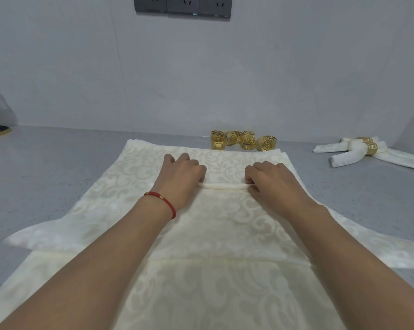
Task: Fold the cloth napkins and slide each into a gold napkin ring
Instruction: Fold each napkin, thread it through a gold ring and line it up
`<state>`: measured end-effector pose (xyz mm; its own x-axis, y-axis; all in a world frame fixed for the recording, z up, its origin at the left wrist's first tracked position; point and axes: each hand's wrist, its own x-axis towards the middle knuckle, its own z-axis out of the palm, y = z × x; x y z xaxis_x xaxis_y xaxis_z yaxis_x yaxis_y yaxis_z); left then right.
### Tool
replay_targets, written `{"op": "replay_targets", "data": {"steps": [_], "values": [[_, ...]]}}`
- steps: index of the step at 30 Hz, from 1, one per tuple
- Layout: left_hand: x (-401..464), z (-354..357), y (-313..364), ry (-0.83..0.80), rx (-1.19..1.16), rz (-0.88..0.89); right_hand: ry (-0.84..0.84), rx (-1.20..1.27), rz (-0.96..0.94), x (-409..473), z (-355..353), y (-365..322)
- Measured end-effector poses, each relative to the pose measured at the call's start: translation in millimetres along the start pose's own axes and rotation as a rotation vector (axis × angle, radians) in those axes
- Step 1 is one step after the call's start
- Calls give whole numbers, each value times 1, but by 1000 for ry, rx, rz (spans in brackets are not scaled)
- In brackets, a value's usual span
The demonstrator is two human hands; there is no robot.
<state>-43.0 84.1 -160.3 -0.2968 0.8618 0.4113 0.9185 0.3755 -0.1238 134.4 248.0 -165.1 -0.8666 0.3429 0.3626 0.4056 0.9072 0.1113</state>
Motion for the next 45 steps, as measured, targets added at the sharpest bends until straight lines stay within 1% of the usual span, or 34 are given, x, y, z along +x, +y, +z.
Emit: {"op": "replay_targets", "data": {"steps": [2,4,6,8,9,12,14,18,20,22,23,24,26,27,28,30,31,35,37,40,42,43,45], "values": [[-1,-8,2,-108,-13,8,-77,31,8,-4,-4,2],[-4,-10,0,-169,-75,-12,-128,147,72,-11,-8,3],[-6,-8,-3,-160,-175,-76,-83,253,117,-16,-5,4],[-6,-5,-6,-126,-245,-127,-19,318,126,-20,0,7],[-5,-4,-7,-124,-270,-137,-15,330,135,-21,2,9],[-4,-1,-9,-173,-272,-117,-60,278,139,-19,0,14],[-5,-1,-10,-174,-275,-124,-77,285,155,-19,-4,12],[-5,-3,-7,-59,-110,-47,-1,163,113,-15,-6,5],[-5,-5,-10,-35,-91,-2,8,106,79,-12,-7,3],[-6,-9,-12,-68,-102,40,-33,74,55,-11,-10,3],[-7,-13,-13,-114,-117,61,-70,66,47,-11,-12,4],[-8,-18,-13,-185,-150,75,-113,69,46,-13,-15,4],[-10,-26,-16,-317,-266,45,-201,129,79,-16,-19,6],[-12,-29,-18,-335,-328,17,-212,185,110,-19,-21,6],[-12,-30,-20,-320,-374,-1,-185,243,136,-21,-20,7],[-11,-28,-21,-267,-403,-28,-85,329,153,-24,-15,9],[-11,-27,-21,-260,-400,-40,-59,341,155,-25,-12,10],[-10,-19,-25,-270,-315,-48,-106,306,141,-25,-10,12],[-10,-17,-25,-263,-250,-45,-96,269,132,-25,-13,11],[-12,-15,-23,-164,-137,3,-44,195,119,-23,-15,6],[-13,-15,-22,-122,-111,40,-47,156,87,-20,-16,3],[-13,-16,-21,-131,-103,44,-71,141,74,-20,-17,1],[-12,-22,-21,-202,-93,48,-148,139,75,-20,-22,0]]}}
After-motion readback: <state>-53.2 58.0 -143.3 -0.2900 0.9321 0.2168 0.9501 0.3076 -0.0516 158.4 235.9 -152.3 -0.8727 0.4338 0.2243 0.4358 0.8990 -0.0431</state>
